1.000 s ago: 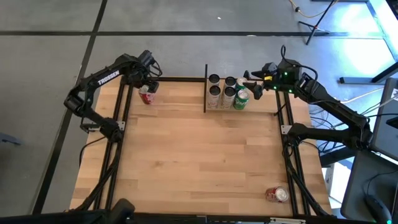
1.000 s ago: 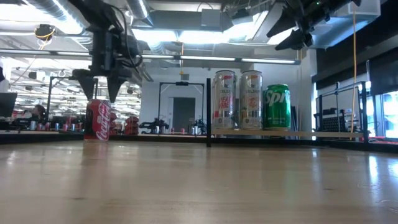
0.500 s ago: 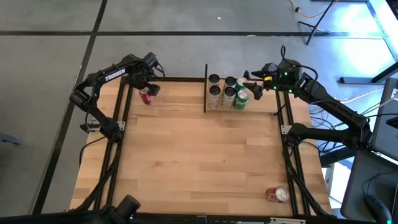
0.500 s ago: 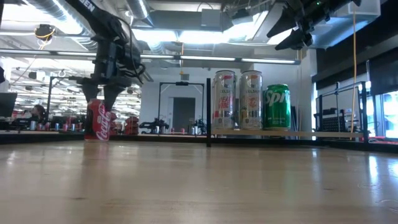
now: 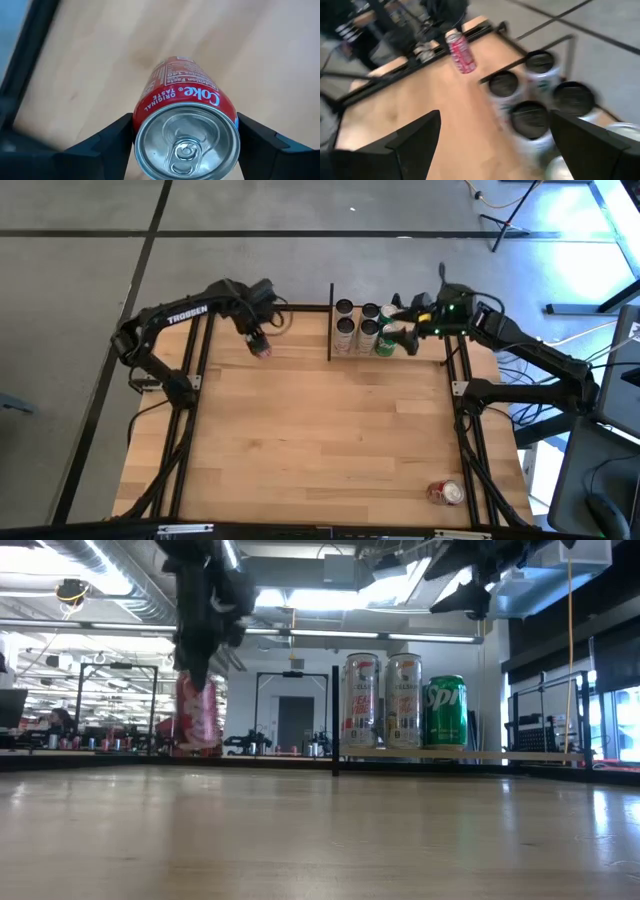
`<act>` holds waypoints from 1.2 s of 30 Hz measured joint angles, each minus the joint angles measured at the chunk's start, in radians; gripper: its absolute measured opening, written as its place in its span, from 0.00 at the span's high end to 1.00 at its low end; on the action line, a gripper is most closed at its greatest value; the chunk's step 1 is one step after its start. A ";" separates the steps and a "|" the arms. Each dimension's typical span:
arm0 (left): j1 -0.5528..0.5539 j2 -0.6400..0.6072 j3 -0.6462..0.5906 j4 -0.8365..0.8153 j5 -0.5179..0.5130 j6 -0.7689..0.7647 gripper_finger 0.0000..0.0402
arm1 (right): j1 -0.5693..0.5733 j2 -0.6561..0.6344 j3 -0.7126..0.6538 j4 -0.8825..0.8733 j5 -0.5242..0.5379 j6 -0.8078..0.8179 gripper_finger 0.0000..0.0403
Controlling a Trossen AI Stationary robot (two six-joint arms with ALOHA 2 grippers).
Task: Place canned beverage on shelf
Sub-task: Put the top red-white soda can on the shelf
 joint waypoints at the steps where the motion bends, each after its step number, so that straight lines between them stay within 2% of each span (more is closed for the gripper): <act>1: -0.040 0.000 0.015 -0.005 0.014 0.002 0.34 | 0.027 0.003 0.000 0.000 0.005 0.000 0.11; 6: -0.259 0.009 0.081 0.000 0.041 -0.041 0.34 | 0.167 0.026 0.000 -0.026 0.017 -0.003 0.11; 10: -0.409 0.029 0.139 0.024 0.038 -0.166 0.34 | 0.267 0.030 -0.001 -0.091 0.055 -0.011 0.11; 18: -0.655 0.232 0.365 0.012 0.006 -0.294 0.34 | 0.454 0.029 -0.073 -0.107 0.072 -0.017 0.11; 24: -0.745 0.431 0.546 -0.005 0.011 -0.321 0.34 | 0.527 0.030 -0.131 -0.160 0.104 0.002 0.11; 28: -0.769 0.539 0.636 -0.028 0.056 -0.325 0.34 | 0.544 0.030 -0.143 -0.183 0.102 0.004 0.11; 32: -0.789 0.618 0.674 -0.047 0.064 -0.324 0.34 | 0.543 0.029 -0.145 -0.171 0.100 0.009 0.11; 36: -0.803 0.629 0.680 -0.036 0.071 -0.321 0.33 | 0.543 0.029 -0.145 -0.141 0.096 0.009 0.11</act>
